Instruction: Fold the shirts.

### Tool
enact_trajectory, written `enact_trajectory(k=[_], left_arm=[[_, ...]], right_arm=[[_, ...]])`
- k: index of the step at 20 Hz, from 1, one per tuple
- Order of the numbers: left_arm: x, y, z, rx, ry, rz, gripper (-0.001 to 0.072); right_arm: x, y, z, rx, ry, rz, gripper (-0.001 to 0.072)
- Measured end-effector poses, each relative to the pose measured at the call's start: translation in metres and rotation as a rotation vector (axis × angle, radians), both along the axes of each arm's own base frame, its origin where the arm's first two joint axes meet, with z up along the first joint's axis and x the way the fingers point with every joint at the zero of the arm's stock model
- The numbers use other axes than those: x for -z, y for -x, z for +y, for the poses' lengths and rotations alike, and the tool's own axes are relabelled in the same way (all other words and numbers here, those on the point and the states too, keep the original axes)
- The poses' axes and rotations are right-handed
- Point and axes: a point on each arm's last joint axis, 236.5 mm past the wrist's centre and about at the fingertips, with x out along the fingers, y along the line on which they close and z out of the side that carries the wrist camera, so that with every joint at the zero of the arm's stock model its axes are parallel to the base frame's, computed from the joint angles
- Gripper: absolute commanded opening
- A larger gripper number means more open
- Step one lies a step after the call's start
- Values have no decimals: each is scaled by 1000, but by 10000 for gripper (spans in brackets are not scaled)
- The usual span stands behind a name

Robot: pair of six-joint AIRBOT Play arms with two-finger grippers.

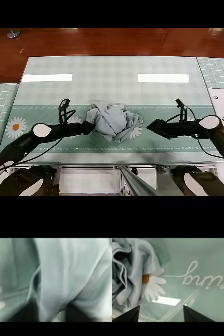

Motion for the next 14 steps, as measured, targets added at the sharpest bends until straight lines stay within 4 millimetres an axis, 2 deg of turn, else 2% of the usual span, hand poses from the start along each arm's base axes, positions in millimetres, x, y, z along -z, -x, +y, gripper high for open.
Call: enact_trajectory(k=[4, 8, 12, 13, 14], left_arm=[[-23, -17, -8, 55, 23, -55, 21], [-46, -35, -4, 72, 53, -90, 21], [-54, -39, -1, 78, 66, -92, 21], [-55, -39, 0, 81, 68, -91, 22], [-56, -38, 0, 85, 71, -87, 22]], right_arm=[[11, 7, 28, -18, -32, 35, 616], [19, 3, 55, -31, -57, 61, 615], [25, -8, 82, -60, -71, 91, 591], [27, -13, 88, -66, -73, 98, 535], [29, -17, 93, -76, -69, 101, 303]])
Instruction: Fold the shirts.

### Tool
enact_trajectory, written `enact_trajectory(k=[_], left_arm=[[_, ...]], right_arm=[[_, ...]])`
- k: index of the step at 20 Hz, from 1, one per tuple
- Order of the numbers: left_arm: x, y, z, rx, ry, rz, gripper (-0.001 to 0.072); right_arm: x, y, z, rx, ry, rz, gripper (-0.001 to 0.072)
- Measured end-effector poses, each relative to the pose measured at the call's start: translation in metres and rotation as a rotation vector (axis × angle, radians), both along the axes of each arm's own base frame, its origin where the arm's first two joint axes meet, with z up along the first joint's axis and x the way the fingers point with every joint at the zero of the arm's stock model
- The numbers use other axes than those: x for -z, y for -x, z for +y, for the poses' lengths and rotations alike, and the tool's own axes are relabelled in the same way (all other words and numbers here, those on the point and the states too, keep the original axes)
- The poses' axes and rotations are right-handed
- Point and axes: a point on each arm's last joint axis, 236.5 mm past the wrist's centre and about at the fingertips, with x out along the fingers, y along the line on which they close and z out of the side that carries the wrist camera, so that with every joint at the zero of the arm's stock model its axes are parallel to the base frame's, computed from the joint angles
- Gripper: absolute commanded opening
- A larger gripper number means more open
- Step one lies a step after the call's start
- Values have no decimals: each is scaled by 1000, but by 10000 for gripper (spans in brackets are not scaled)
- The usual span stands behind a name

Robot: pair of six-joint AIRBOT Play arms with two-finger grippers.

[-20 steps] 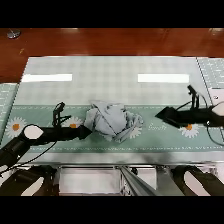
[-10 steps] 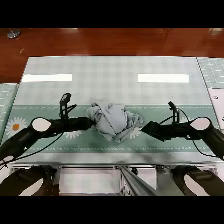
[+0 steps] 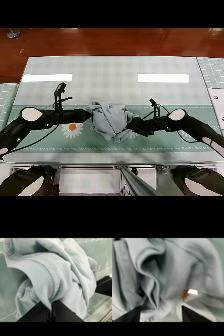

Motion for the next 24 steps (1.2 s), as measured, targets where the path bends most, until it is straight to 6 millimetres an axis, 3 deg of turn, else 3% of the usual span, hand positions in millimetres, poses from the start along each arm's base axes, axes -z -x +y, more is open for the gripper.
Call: enact_trajectory(k=[1, 4, 7, 9, 10, 12, 13, 15, 16, 18, 19, 21, 24], left_arm=[[-1, -1, 1, 0, 0, -2, 21], [-5, -2, 1, 4, 7, -2, 21], [-38, -24, 12, -24, 36, -65, 21], [-88, -52, 29, -63, 60, -175, 21], [-123, -67, 40, -91, 69, -254, 21], [-202, -90, 66, -150, 79, -425, 21], [-245, -98, 80, -187, 80, -517, 21], [-335, -94, 105, -237, 64, -715, 21], [-372, -87, 114, -255, 50, -801, 21], [-446, -59, 132, -297, 2, -982, 21], [-475, -42, 140, -325, -39, -1059, 21], [-510, -11, 151, -376, -134, -1161, 21], [-533, 34, 158, -442, -295, -1244, 21]], right_arm=[[4, -5, 3, -15, 12, -7, 60], [-6, -22, 21, -73, -7, -46, 29], [-53, -60, 27, -132, -51, -161, 29], [-118, -104, 16, -135, -79, -310, 28], [-155, -127, 7, -126, -78, -404, 29], [-249, -164, -19, -105, -60, -631, 29], [-297, -173, -32, -95, -42, -741, 29], [-390, -164, -55, -103, 8, -946, 29], [-430, -149, -64, -109, 48, -1039, 29], [-488, -111, -82, -113, 148, -1179, 29], [-507, -89, -91, -110, 199, -1229, 29], [-532, -46, -111, -83, 318, -1291, 29], [-542, 11, -136, -48, 453, -1310, 29]])
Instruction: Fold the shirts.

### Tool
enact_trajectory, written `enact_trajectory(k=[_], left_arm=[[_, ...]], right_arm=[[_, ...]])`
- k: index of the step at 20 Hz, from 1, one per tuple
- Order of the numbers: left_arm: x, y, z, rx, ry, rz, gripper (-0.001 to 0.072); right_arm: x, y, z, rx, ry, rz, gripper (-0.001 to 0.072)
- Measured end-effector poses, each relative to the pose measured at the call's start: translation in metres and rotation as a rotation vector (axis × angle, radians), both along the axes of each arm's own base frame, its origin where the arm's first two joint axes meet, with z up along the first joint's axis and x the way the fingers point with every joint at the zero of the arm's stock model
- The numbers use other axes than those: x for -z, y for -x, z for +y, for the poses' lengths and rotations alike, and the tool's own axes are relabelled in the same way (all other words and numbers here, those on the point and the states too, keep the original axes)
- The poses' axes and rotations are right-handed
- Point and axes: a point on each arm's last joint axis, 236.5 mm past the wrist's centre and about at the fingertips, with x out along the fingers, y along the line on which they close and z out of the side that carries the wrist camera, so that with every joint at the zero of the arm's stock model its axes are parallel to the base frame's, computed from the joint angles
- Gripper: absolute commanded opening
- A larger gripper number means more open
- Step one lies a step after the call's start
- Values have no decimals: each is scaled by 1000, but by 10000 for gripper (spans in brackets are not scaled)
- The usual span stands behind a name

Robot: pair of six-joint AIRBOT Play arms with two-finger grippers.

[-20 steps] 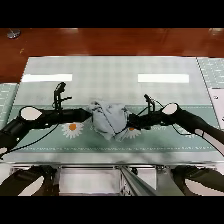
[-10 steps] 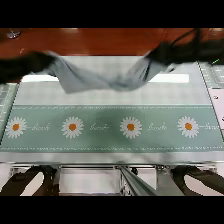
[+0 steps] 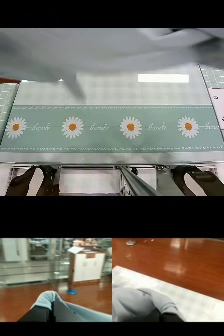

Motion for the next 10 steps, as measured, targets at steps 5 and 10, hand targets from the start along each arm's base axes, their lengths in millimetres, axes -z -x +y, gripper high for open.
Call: enact_trajectory(k=[5, 10], left_arm=[[44, 21, 1, -62, -68, 127, 21], [198, -9, -2, 31, 10, 592, 21]], right_arm=[[52, 49, -22, 90, 51, 167, 29], [190, 57, -12, 56, 16, 554, 29]])
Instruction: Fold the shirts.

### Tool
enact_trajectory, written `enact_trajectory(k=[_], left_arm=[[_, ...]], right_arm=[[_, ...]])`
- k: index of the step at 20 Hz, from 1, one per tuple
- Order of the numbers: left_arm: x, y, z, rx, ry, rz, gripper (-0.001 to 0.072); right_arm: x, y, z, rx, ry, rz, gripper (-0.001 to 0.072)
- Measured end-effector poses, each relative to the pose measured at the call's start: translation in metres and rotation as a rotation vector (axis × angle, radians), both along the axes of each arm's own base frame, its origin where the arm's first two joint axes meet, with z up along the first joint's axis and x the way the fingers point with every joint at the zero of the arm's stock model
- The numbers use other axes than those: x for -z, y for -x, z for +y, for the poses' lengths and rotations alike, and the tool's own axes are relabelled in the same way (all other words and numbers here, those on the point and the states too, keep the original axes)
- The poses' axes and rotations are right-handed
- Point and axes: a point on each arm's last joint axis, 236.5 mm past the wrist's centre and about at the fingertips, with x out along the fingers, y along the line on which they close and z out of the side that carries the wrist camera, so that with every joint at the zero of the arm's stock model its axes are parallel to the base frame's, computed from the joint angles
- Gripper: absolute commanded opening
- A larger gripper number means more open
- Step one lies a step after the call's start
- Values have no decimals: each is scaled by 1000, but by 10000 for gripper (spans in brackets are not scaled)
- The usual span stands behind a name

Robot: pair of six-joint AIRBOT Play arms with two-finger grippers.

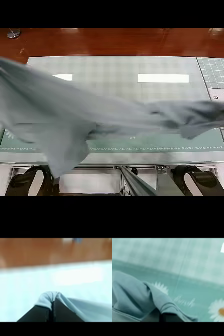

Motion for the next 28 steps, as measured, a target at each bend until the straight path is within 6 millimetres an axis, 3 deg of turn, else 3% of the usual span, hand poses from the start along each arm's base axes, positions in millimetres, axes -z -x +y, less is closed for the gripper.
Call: enact_trajectory(k=[3, 5, 8, 12, 17, 18, 19, 20, 22, 24, 26, 28], left_arm=[[97, -14, -3, 16, 79, 250, 21], [141, -31, -5, 3, 147, 336, 21], [181, -69, -10, -18, 241, 389, 21], [223, -139, -20, -47, 296, 421, 21], [260, -218, -33, -79, 325, 456, 25], [265, -230, -35, -89, 341, 465, 120], [268, -239, -37, -93, 352, 470, 545], [270, -246, -39, -96, 366, 476, 703], [269, -251, -36, -87, 365, 501, 703], [272, -244, -17, -74, 311, 560, 701], [286, -218, 15, -77, 252, 685, 701], [309, -179, 50, -112, 232, 834, 701]], right_arm=[[94, -5, 5, 26, -46, 206, 29], [142, -19, 4, 67, -70, 283, 29], [195, -60, -5, 157, -78, 335, 29], [246, -131, -25, 294, -123, 377, 29], [274, -222, -52, 426, -297, 417, 53], [276, -237, -54, 442, -342, 424, 328], [277, -251, -56, 455, -388, 430, 643], [276, -262, -57, 461, -428, 436, 617], [269, -275, -63, 447, -480, 440, 617], [256, -277, -78, 422, -504, 437, 617], [248, -262, -103, 399, -484, 456, 617], [253, -230, -133, 408, -424, 510, 617]])
